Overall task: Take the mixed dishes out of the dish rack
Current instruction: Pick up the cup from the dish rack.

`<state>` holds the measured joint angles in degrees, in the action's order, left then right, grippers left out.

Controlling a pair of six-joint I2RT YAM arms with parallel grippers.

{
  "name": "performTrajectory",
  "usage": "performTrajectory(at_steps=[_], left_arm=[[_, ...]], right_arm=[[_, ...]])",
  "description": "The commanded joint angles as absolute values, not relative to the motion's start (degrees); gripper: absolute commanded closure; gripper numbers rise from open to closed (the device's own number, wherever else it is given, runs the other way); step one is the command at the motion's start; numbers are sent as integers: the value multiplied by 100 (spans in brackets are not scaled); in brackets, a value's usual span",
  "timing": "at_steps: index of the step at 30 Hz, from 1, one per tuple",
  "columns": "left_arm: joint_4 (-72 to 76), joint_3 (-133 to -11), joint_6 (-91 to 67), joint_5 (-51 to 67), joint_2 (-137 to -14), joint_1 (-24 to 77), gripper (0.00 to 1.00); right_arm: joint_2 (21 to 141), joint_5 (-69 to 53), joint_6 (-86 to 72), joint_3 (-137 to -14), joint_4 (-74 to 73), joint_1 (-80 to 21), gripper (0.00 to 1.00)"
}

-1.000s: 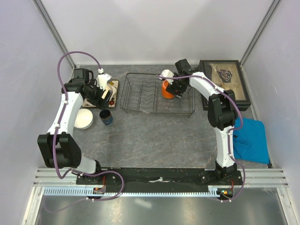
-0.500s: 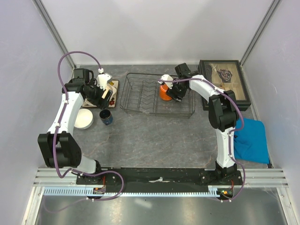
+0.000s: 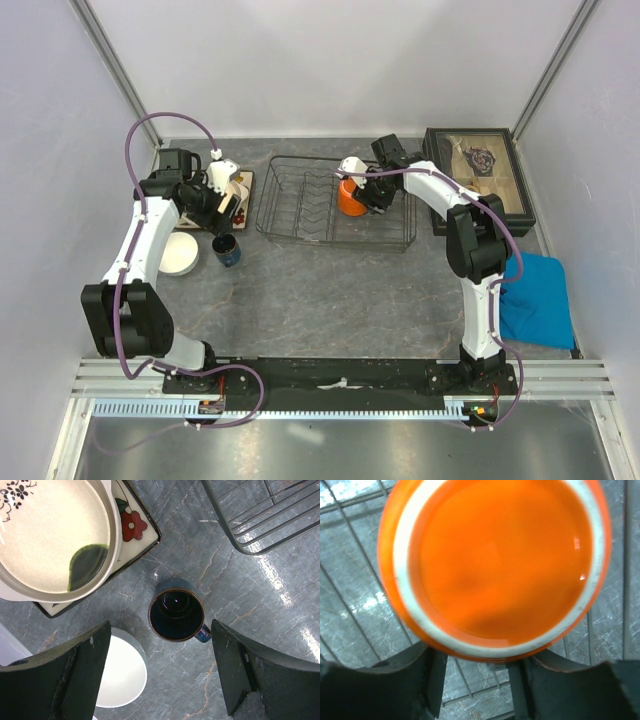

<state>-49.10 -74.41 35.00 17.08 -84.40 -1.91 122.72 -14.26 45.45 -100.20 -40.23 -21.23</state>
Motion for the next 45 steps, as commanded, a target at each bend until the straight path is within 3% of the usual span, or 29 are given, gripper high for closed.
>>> performTrajectory(at_steps=[1, 15, 32, 40, 45], left_arm=[[-4720, -7427, 3586, 1793, -8437, -229, 13], [-4658, -7400, 3577, 1793, -8525, -229, 13], [-4597, -7304, 3560, 1819, -8569, -228, 13], [-4579, -7251, 3559, 1819, -8578, -229, 13], [-4579, -7251, 3551, 1846, -8543, -229, 13]], right_arm=[[12068, -1468, 4386, -9914, -3586, -2127, 50], [12322, -1310, 4333, -9870, -3401, -2136, 64], [12481, -1213, 4324, -9809, -3296, -2127, 71], [12349, -1239, 4272, -9738, -3287, -2118, 85], [12138, -1283, 4184, -9660, -3305, -2118, 100]])
